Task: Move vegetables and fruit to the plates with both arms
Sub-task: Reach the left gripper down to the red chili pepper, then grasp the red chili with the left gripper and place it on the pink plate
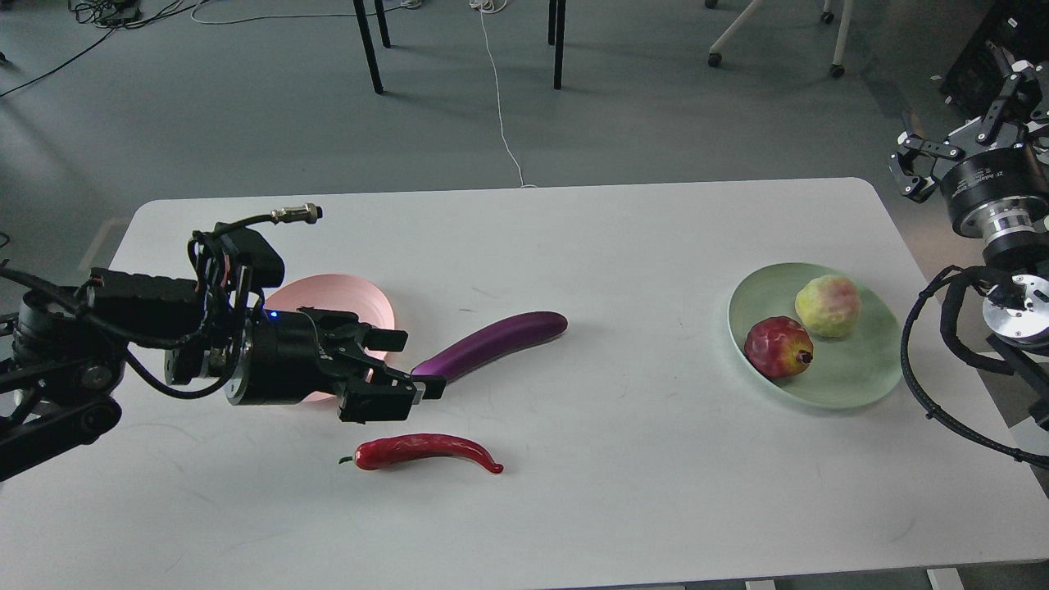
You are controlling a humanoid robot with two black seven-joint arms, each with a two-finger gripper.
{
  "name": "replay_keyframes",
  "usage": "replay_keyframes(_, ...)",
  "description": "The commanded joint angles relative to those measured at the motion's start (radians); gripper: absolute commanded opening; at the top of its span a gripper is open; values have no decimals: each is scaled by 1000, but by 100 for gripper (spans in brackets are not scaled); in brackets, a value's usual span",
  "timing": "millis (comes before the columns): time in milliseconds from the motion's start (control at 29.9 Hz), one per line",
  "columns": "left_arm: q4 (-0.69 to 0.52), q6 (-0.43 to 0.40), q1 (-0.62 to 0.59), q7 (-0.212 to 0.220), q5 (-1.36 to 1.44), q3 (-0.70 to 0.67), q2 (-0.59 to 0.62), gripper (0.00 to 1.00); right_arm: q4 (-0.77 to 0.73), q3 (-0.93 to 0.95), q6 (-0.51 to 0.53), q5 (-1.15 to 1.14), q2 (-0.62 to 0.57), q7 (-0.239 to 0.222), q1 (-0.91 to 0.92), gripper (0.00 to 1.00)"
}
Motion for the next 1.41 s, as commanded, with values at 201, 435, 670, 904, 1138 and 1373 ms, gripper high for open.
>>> replay_keyframes(201, 39, 19, 106, 13, 360, 49, -176, 87, 9, -6, 113, -2, -5, 0, -39, 98)
replay_keyframes(435, 198, 71, 106, 10, 360, 62, -268, 83, 16, 1, 113, -2, -23, 0, -40, 98)
replay_keyframes(670, 248, 77, 106, 4, 360, 71, -271, 72, 17, -5, 112, -2, -16, 0, -40, 98)
replay_keyframes(904, 317, 112, 132, 4, 360, 72, -271, 61, 9, 18, 75, -2, -14, 0, -31, 98)
replay_keyframes(1138, 317, 117, 132, -1, 360, 72, -256, 17, 6, 29, 63, -2, -23, 0, -30, 98)
replay_keyframes(1373, 240, 119, 99, -41, 360, 31, -180, 14, 5, 41, 43, -2, -27, 0, -30, 98)
